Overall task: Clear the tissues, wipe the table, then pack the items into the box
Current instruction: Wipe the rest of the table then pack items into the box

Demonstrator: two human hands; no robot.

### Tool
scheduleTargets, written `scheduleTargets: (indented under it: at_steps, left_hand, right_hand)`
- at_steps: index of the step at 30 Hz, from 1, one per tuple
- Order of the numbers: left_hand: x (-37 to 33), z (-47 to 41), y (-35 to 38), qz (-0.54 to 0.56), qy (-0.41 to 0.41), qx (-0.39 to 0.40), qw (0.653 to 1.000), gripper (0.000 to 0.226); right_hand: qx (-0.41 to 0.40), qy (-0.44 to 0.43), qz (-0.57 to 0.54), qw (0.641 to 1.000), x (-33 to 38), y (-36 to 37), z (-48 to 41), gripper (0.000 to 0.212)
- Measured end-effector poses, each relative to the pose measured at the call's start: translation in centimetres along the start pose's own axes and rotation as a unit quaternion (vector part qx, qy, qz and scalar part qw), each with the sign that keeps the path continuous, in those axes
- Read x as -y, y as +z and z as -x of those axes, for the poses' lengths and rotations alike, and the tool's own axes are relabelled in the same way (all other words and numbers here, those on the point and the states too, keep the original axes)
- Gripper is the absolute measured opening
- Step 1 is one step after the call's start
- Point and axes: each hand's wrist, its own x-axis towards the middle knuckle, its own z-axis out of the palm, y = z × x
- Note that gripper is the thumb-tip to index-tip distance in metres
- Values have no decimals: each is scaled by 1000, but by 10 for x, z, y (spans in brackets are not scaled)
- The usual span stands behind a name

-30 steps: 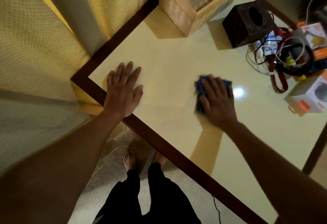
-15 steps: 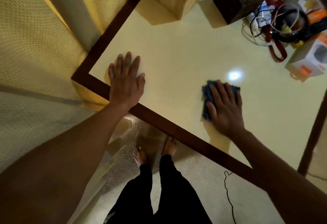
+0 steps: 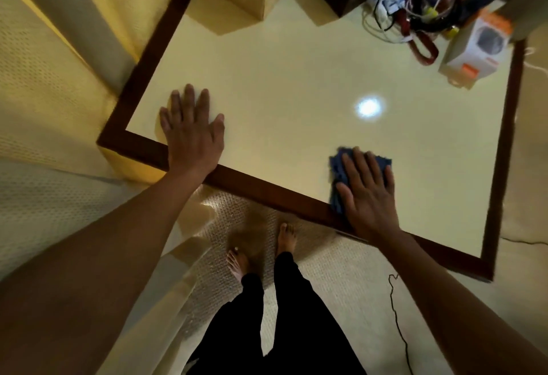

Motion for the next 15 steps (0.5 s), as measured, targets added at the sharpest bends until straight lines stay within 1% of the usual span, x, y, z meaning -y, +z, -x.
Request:
scheduleTargets:
  at_steps: [1,2,3,4,5,7,8,10,12,13,15]
  left_hand:
    - [0,-1,0,-2,2,2,1000,64]
    - [0,-2,0,-1,5,5,1000,64]
    - [0,-3,-1,0,6,7,1000,65]
    - [1,-2,0,-1,4,9,1000,65]
    - [2,-3,-1,2,3,13,1000,65]
    - [5,-3,-2,20,5,25,999,65]
    - [6,-5,-4,40,5,36,999,65]
    - [14,-7,-15,91,10,75,993,62]
    - [25,-8,-28,115,24,91,989,58]
    - [33,-8,-35,112,25,76,991,56]
    - [53,-6,-45,90,2,33,995,53]
  right_hand:
    - [-14,42,-10,999,5,-1,-21,64]
    - [-24,65,-18,997,19,-3,-43,65]
    - [-28,62,-22,997,39,-2,-62,66]
    - [-23,37,-24,999,66,0,-72,66]
    - [-18,-11,-21,1000,93,3,-73,66]
    - [5,-120,4,993,128,14,-41,64]
    - [20,-161,20,987,129,18,-17,64]
    - [45,-207,39,976,108,19,17,70]
    - [54,-204,38,977,77,14,19,67]
    - [47,-186,35,981,70,12,7,63]
    - [12,-120,19,992,78,5,-36,61]
